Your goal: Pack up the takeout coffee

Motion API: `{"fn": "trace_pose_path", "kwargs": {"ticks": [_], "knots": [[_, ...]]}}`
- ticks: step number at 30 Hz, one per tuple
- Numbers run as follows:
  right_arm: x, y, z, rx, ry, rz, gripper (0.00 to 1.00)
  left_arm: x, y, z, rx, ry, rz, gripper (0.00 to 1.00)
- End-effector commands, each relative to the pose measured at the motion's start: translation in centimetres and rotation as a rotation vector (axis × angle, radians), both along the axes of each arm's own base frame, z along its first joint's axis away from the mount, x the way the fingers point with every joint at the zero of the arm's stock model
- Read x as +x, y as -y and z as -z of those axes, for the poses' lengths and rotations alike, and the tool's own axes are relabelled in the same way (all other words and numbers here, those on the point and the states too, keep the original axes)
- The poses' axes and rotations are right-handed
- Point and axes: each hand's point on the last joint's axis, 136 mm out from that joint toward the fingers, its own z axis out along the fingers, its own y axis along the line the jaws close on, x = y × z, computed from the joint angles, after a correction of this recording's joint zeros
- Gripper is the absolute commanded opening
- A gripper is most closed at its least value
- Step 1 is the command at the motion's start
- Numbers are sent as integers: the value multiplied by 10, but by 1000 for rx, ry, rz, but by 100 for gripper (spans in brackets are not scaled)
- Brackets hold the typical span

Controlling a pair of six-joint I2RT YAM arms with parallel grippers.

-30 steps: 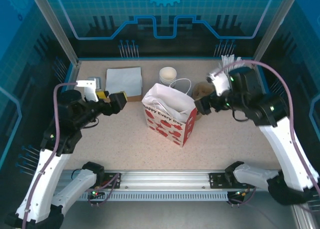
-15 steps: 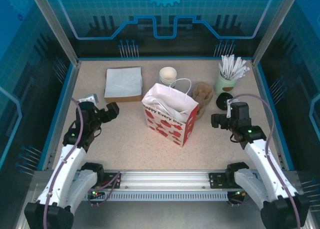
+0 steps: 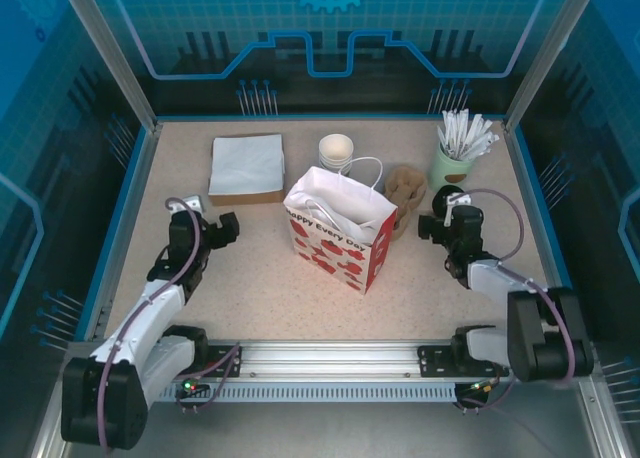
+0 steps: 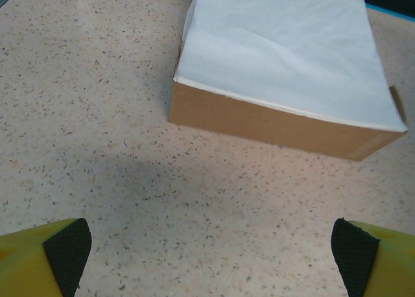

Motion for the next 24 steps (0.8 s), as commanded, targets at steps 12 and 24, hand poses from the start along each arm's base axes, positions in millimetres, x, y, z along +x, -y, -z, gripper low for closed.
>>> {"fn": "trace_pose_path", "kwargs": {"ticks": [12, 24], "knots": [[46, -21, -17, -32, 182, -131, 100, 44, 25, -8, 98, 220, 218, 99], [47, -21, -18, -36, 184, -130, 100, 63, 38, 18, 155, 291, 320, 99]]}}
